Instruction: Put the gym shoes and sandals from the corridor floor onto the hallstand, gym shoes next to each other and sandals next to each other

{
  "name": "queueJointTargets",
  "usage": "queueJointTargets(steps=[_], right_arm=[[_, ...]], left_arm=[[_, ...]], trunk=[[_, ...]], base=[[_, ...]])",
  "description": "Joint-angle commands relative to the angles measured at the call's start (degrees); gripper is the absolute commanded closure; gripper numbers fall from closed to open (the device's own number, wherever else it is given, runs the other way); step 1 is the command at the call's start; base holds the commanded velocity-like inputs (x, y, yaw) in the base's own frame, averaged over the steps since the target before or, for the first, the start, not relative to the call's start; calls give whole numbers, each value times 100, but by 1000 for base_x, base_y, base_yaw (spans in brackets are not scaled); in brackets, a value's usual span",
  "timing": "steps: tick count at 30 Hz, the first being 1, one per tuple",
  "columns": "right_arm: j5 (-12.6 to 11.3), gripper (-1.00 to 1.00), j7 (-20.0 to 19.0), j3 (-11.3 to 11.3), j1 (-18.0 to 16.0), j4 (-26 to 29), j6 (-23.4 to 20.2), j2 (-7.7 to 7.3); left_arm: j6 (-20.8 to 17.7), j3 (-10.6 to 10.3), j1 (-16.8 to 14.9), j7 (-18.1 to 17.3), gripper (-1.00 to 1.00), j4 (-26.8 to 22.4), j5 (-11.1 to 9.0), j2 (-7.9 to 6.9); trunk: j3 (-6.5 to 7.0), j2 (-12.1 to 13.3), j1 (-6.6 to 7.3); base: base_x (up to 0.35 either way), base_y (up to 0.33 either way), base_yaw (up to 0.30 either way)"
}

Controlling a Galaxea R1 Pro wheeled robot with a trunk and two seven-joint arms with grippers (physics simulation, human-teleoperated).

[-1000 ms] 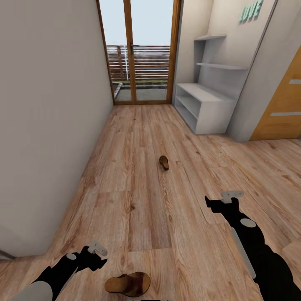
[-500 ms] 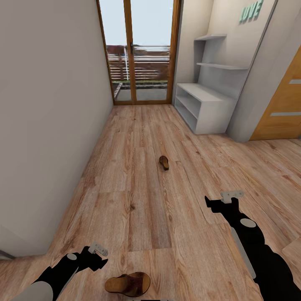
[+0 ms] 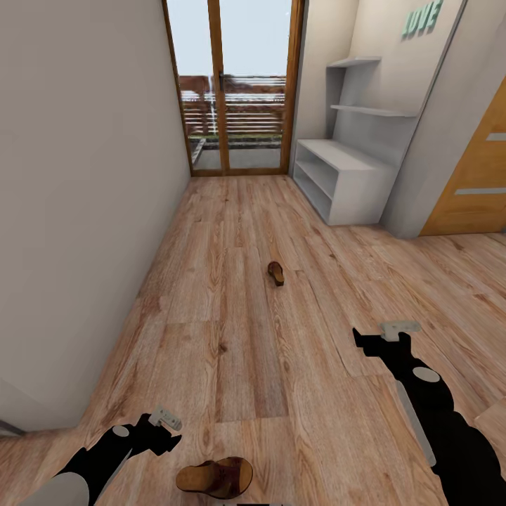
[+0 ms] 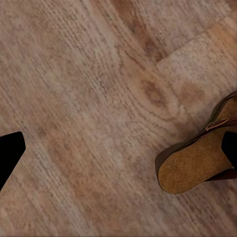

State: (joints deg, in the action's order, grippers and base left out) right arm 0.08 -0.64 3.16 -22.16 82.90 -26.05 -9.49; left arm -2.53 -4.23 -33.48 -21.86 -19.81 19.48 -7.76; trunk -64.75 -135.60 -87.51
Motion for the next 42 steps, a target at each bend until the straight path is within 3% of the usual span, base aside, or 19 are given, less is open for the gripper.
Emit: queueJointTargets(steps=[1, 11, 12, 18, 23, 25, 30, 31, 40, 41, 42], right_arm=[[1, -100, -7, 7, -3, 8, -32, -1], [1, -100, -7, 10, 0, 8, -32, -1], [1, -100, -7, 6, 1, 8, -32, -1], [1, -100, -7, 1, -2, 7, -32, -1], [1, -100, -7, 1, -1, 8, -32, -1], [1, -100, -7, 1, -2, 7, -32, -1], [7, -100, -7, 1, 0, 7, -32, -1], [8, -100, -7, 1, 0, 7, -32, -1], [9, -100, -7, -5, 1, 7, -32, 4], [4, -100, -7, -7, -1, 7, -32, 10], [3, -100, -7, -9, -1, 7, -32, 13]], left_arm=[[-25, -33, 0, -11, -100, -14, 3, -5], [-9, -195, 0, -17, -100, -14, -2, -6], [-3, -333, 5, -19, -100, -13, 3, -15], [20, -601, 10, -34, -100, 2, 16, -88], [17, -782, 2, -141, -100, -7, 50, -106], [6, -941, -27, -310, -100, -11, 138, -111], [-8, -1121, -72, -767, -100, -22, 379, -128], [-18, -1164, -119, -993, -100, -28, 519, -135], [-52, -1206, -329, -1617, -100, -60, 1182, -135], [-67, -1210, -483, -1976, -100, -65, 1443, -137], [-69, -1208, -515, -2033, -100, -65, 1472, -137]], trunk=[[-12, -2, 1], [-256, -363, -197], [-283, -403, -219], [-444, -644, -350], [-466, -644, -350], [-468, -644, -350], [-471, -644, -350], [-471, -644, -350], [-471, -644, -350], [-471, -644, -350], [-471, -644, -350]], base=[[0, 0, 0], [0, 0, 0], [0, 0, 0], [0, 0, 0], [0, 0, 0], [0, 0, 0], [0, 0, 0], [0, 0, 0], [0, 0, 0], [0, 0, 0], [0, 0, 0]])
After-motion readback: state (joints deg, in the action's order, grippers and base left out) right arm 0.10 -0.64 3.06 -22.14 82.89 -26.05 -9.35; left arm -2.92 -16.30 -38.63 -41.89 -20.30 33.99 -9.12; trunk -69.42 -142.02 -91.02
